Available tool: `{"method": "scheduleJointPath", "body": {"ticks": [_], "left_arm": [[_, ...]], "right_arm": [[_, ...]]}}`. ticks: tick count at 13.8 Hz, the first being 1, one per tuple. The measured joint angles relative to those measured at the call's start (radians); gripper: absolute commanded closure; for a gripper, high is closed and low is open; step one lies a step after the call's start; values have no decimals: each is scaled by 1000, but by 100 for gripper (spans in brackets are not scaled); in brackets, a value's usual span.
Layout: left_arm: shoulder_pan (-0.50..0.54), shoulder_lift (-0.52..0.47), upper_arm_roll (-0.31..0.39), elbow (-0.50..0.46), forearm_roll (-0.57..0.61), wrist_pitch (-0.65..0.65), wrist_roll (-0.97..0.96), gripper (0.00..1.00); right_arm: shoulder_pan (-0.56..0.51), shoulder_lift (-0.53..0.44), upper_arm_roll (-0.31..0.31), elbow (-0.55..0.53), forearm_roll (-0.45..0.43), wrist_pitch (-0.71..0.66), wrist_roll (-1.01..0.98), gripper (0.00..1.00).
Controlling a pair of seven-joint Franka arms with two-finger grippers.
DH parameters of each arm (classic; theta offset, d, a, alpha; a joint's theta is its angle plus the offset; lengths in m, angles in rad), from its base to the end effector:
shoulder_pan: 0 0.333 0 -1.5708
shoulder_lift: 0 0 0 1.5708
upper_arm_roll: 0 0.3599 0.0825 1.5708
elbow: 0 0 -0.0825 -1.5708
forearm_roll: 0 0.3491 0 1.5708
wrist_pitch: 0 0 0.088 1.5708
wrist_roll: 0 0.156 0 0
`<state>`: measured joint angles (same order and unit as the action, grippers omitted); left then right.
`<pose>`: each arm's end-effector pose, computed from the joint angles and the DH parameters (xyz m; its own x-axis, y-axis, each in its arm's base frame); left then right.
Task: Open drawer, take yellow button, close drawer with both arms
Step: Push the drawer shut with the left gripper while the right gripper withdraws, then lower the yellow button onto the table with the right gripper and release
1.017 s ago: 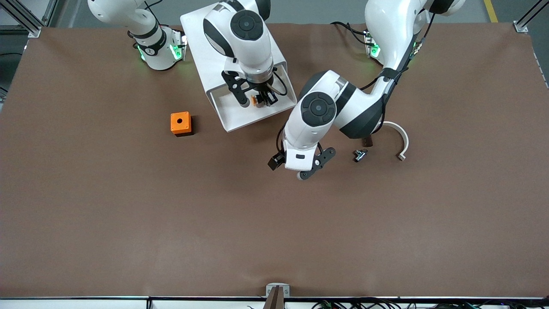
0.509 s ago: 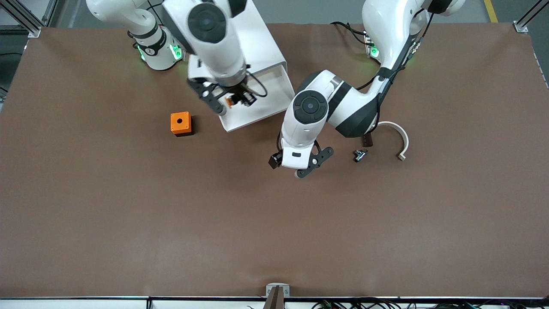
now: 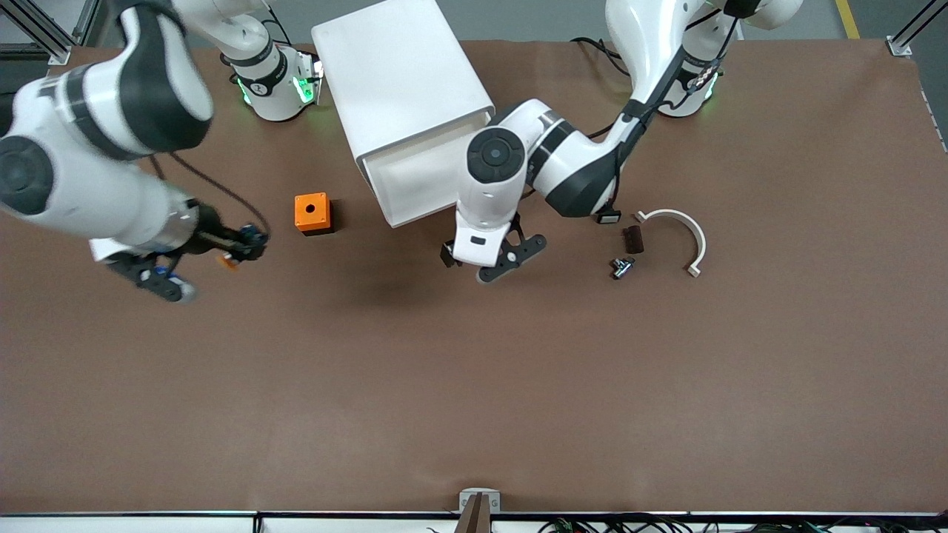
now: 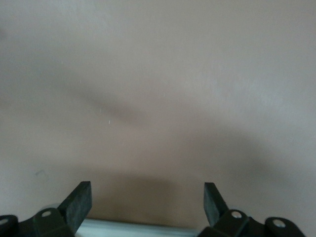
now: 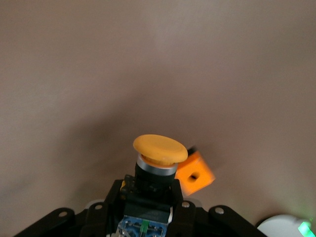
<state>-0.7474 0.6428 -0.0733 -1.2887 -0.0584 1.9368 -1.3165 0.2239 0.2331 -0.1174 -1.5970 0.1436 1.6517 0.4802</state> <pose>0.4993 -0.5276 0.3714 0.8591 0.5032 -0.0940 0.5076 -0.8611 0.0297 0.5748 0.0888 0.4869 0.9027 -0.3767 -0.2079 -0.3885 -0.9213 -0.0175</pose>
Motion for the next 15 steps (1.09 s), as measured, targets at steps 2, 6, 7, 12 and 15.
{"method": "scheduleJointPath", "body": {"ticks": [2,6,7,12,15], "left_arm": [[-40,-3,0,-1,0,-36,0,0],[-104,-15,-2,-3,2,-80,-1,0],[-117,-15,-3,-4,2,-83,-1,0],[-170,-16,-11,-12,3,-91,-1,0],[-177,-17,-39,-26,3,-92,-2,0]], "right_arm": [[-95,13,0,-66,-29,106,-184,99],[-225,95,2,-199,-84,399,-425,99],[-253,131,2,-217,-87,471,-474,99],[-352,326,4,-229,-88,772,-655,98],[-365,407,8,-225,-88,857,-685,97]]}}
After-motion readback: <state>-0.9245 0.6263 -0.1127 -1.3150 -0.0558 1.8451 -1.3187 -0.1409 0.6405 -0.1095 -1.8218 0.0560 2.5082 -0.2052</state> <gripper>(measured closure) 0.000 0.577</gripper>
